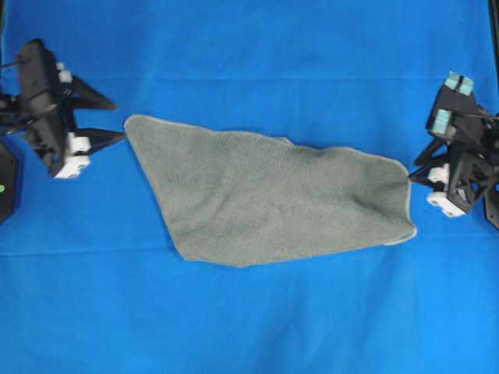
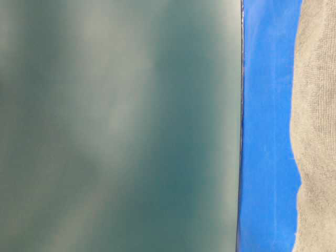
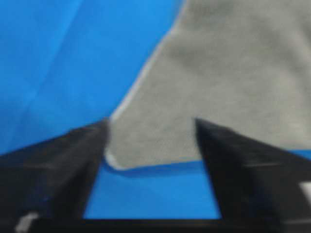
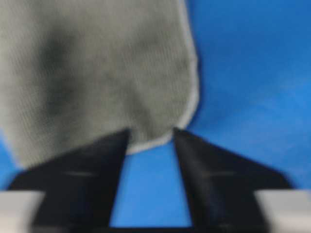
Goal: Fold a large towel.
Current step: 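Move both grippers inward and grasp the grey towel's left and right corners, then lift the towel with both grippers and raise it up off the table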
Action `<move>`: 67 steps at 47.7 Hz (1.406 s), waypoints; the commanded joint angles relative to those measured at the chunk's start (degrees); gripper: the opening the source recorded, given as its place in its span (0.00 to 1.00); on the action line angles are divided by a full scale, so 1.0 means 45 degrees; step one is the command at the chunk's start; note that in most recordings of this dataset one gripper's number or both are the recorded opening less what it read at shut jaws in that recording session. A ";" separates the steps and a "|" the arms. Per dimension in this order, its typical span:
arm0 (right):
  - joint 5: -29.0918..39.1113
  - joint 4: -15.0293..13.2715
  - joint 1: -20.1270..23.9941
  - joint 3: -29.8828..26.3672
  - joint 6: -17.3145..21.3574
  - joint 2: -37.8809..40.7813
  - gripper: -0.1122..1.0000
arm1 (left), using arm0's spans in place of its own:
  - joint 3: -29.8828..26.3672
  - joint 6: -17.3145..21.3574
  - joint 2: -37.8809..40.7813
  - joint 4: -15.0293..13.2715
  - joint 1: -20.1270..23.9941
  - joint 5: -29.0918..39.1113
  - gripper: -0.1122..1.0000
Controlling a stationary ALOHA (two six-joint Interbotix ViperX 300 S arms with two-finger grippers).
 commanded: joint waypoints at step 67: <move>0.0547 -0.0742 -0.0527 -0.2012 0.0000 -0.2520 0.13 | -0.4219 0.2070 -0.0273 0.0078 0.0430 0.5293 0.12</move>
